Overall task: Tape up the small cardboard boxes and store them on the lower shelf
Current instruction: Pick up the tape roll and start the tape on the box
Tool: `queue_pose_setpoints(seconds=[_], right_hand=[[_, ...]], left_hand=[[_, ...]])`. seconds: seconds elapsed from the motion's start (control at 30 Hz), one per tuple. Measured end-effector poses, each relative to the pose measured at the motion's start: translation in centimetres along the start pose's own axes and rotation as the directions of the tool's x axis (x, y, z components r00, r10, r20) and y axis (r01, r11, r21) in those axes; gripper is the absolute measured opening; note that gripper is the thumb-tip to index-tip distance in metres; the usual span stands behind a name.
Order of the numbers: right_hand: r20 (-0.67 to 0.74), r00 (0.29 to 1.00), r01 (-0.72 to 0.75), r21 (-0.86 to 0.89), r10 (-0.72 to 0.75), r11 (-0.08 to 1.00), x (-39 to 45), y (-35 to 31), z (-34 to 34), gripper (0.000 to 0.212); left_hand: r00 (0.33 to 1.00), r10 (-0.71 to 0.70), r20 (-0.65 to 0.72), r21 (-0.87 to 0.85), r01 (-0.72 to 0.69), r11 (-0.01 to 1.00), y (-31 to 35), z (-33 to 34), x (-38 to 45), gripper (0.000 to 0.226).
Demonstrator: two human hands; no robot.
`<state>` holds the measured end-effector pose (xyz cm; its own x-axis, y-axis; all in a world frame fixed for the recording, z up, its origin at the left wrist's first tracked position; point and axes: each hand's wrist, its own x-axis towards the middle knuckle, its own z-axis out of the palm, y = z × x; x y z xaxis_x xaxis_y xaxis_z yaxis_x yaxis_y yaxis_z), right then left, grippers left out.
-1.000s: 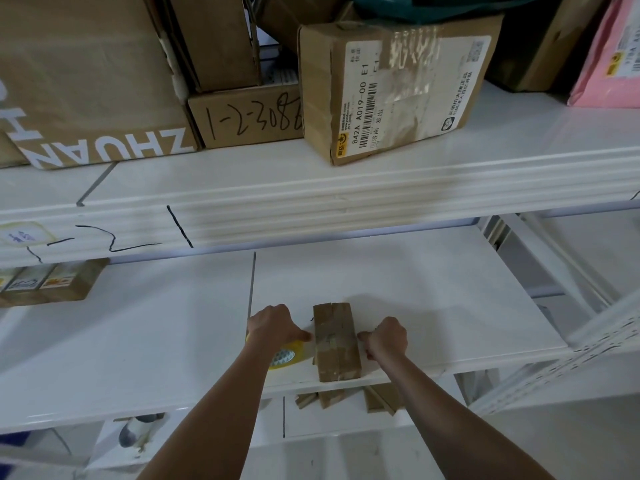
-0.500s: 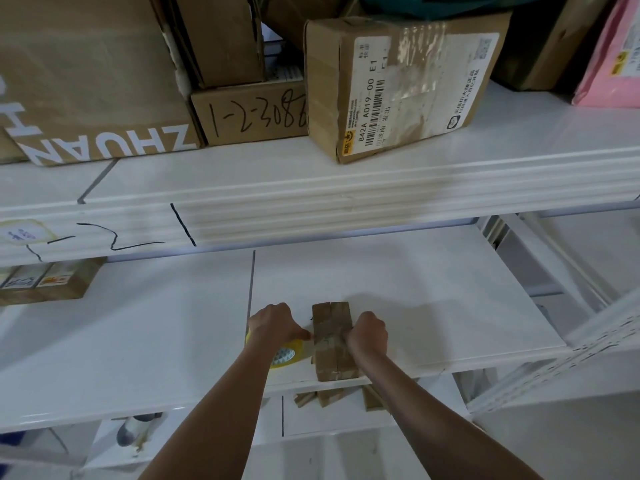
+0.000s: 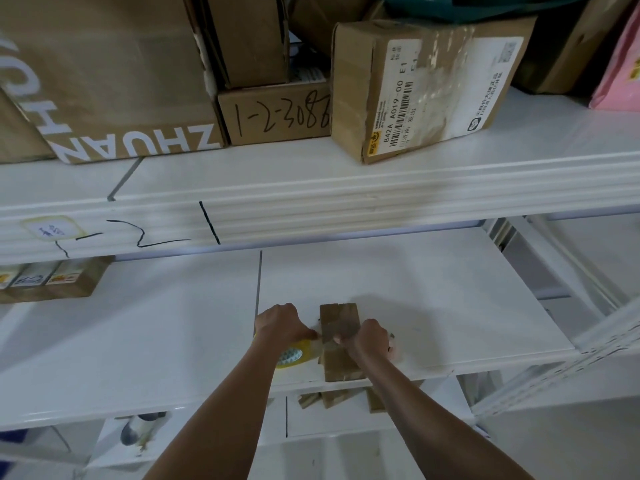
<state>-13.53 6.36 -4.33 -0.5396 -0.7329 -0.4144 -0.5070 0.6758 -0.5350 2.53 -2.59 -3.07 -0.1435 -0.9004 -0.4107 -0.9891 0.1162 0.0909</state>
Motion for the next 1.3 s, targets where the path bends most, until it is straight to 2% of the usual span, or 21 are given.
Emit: queue_pose_setpoints(seconds=[0.13, 0.33, 0.6, 0.77, 0.83, 1.03, 1.2, 1.23, 1.3], right_hand=[[-0.005, 0.999, -0.048, 0.008, 0.048, 0.999, -0.3, -0.4, -0.4, 0.049], [0.015, 0.996, -0.091, 0.010, 0.090, 0.996, -0.3, -0.5, -0.6, 0.047], [0.022, 0.996, -0.090, -0.024, 0.091, 0.996, -0.5, -0.3, -0.3, 0.054], [0.018, 0.996, -0.092, -0.037, 0.093, 0.995, -0.6, -0.6, -0.3, 0.056], [-0.001, 0.996, -0.091, -0.030, 0.091, 0.995, -0.9, -1.0, -0.2, 0.051], [0.008, 0.995, -0.103, -0.022, 0.103, 0.994, -0.9, -1.0, -0.4, 0.052], [0.043, 0.999, -0.020, -0.094, 0.024, 0.995, -0.5, -1.2, -0.6, 0.051], [0.025, 1.000, 0.002, -0.082, 0.000, 0.997, -0.5, -1.0, -0.8, 0.048], [-0.113, 0.993, 0.031, -0.059, -0.038, 0.998, -0.5, -0.1, -1.2, 0.041]], left_hand=[[0.985, 0.110, 0.132, -0.128, -0.093, 0.987, -2.3, -0.7, 0.5, 0.065], [0.950, 0.214, 0.228, -0.243, -0.157, 0.957, -6.0, -1.4, 1.2, 0.069], [0.983, 0.172, 0.071, -0.208, -0.154, 0.966, -5.2, -0.3, 1.1, 0.064], [0.991, 0.121, 0.053, -0.115, -0.114, 0.987, -5.8, -0.6, 0.6, 0.068], [0.993, 0.102, 0.053, -0.085, -0.098, 0.992, -6.2, -0.8, 0.4, 0.070], [0.994, 0.083, 0.067, -0.088, -0.077, 0.993, -5.8, -0.7, -0.2, 0.067], [0.998, 0.065, 0.026, -0.061, -0.063, 0.996, -5.2, -0.5, -0.4, 0.067], [0.998, 0.067, 0.022, -0.061, -0.065, 0.996, -5.1, -0.5, -0.4, 0.066], [0.998, 0.066, 0.022, -0.070, -0.064, 0.995, -5.0, -0.5, -0.4, 0.066]])
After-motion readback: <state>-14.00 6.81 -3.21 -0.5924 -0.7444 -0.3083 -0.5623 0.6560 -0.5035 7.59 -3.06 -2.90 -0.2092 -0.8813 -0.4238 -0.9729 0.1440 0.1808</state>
